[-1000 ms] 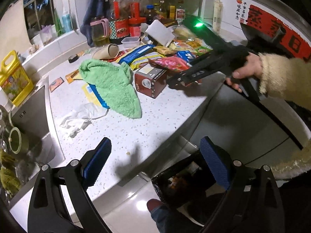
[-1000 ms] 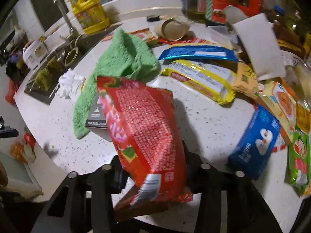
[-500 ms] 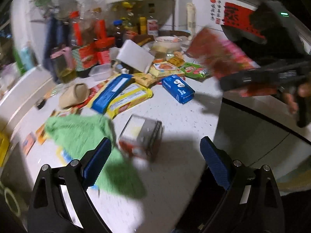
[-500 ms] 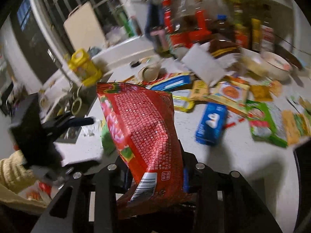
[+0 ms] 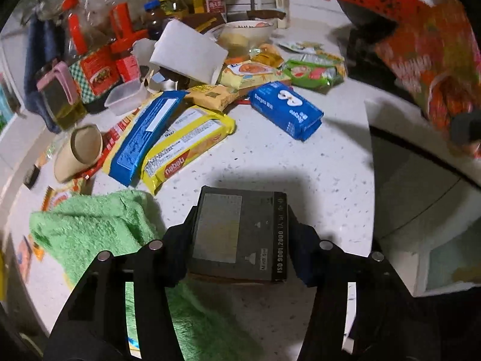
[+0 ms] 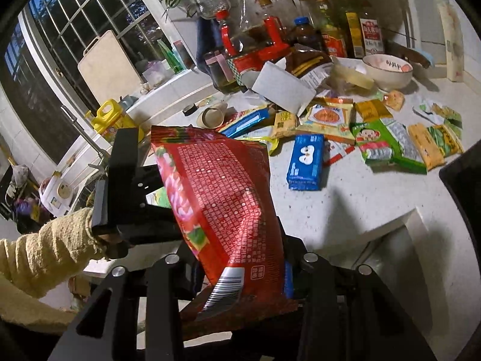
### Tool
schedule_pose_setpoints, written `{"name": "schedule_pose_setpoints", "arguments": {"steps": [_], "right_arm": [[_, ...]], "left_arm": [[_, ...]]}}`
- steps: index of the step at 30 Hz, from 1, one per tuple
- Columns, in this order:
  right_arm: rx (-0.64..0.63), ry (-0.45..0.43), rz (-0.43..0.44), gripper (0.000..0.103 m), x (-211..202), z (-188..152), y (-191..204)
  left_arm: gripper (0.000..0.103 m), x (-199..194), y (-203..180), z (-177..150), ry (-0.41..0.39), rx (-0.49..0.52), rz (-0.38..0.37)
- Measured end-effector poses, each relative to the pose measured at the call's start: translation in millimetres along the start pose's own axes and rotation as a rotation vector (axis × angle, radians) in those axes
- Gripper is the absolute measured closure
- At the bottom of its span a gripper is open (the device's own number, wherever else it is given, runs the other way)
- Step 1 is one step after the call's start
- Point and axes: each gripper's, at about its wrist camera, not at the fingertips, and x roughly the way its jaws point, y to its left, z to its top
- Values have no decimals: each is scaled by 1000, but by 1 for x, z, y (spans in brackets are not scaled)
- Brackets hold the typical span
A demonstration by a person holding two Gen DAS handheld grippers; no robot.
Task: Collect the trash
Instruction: 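Grasp the grey printed box with the left tool while the right holds the red bag, then lower the grey box and red bag into the trash bin and open both tools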
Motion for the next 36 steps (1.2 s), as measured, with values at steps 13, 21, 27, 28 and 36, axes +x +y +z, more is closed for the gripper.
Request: {"name": "schedule_pose_setpoints", "arguments": {"steps": [13, 21, 27, 28, 36], "right_arm": [[3, -20, 19, 64, -9, -3, 1], [10, 51, 15, 64, -21, -35, -3], [69, 221, -44, 63, 1, -101, -27], [86, 251, -54, 63, 8, -113, -34], [120, 460, -170, 58, 69, -184, -69]], "left_arm": [[53, -86, -22, -9, -144, -51, -70], [53, -122, -81, -36, -142, -37, -199], [53, -76, -116, -84, 61, -77, -263], [53, -62, -121, -93, 102, -83, -263], [52, 36, -155, -142, 375, -86, -244]]}}
